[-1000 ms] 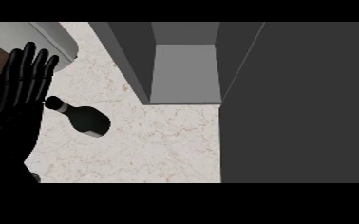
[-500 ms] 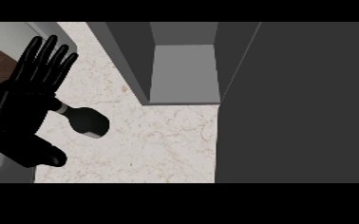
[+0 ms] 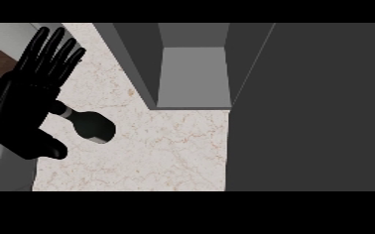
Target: Pick up the wine, place it into the cabinet and close the cabinet
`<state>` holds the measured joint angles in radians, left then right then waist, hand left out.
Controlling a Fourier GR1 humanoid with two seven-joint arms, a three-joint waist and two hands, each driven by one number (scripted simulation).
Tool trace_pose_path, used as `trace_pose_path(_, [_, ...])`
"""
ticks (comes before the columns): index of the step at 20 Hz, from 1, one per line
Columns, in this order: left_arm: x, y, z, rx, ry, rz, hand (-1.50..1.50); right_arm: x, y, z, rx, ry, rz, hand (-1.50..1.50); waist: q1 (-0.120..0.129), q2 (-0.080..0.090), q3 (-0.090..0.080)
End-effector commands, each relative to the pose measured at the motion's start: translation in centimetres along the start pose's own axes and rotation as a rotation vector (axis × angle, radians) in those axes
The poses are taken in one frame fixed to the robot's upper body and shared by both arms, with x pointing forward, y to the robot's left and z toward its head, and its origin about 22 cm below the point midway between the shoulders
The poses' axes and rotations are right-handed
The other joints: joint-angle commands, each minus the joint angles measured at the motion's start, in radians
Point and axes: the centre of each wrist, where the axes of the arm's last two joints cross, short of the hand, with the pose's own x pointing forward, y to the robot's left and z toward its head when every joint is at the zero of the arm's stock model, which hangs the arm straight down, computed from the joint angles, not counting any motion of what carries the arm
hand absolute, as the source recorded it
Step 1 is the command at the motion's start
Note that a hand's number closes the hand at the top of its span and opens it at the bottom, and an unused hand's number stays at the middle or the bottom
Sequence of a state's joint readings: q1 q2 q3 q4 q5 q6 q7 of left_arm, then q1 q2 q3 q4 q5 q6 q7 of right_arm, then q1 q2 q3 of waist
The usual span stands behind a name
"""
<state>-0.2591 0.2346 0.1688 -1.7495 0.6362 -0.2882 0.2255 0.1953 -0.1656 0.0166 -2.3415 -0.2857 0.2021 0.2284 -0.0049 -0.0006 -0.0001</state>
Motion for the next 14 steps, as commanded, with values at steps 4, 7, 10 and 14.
trace_pose_path(4, [1.4, -1.8, 1.5, -0.011, 0.011, 0.019, -1.5, 3.0, 1.6, 0.1, 0.003, 0.005, -0.008, -1.5, 0.006, -0.002, 0.0])
trace_pose_path(7, [1.0, -0.6, 0.6, 0.0, 0.001, 0.001, -1.5, 1.3, -1.0, -1.8, -0.004, 0.005, -0.007, -1.5, 0.004, 0.0, 0.0])
trace_pose_path(10, [1.6, -1.1, 1.4, 0.018, 0.002, -0.023, -1.5, 3.0, 2.2, -0.2, -0.004, -0.01, -0.008, -1.5, 0.003, -0.001, 0.0])
trace_pose_path(14, [-0.2, 0.8, 2.8, 0.036, 0.027, -0.03, -1.5, 1.6, 0.6, -0.9, 0.022, 0.016, 0.001, -1.5, 0.003, 0.0, 0.0])
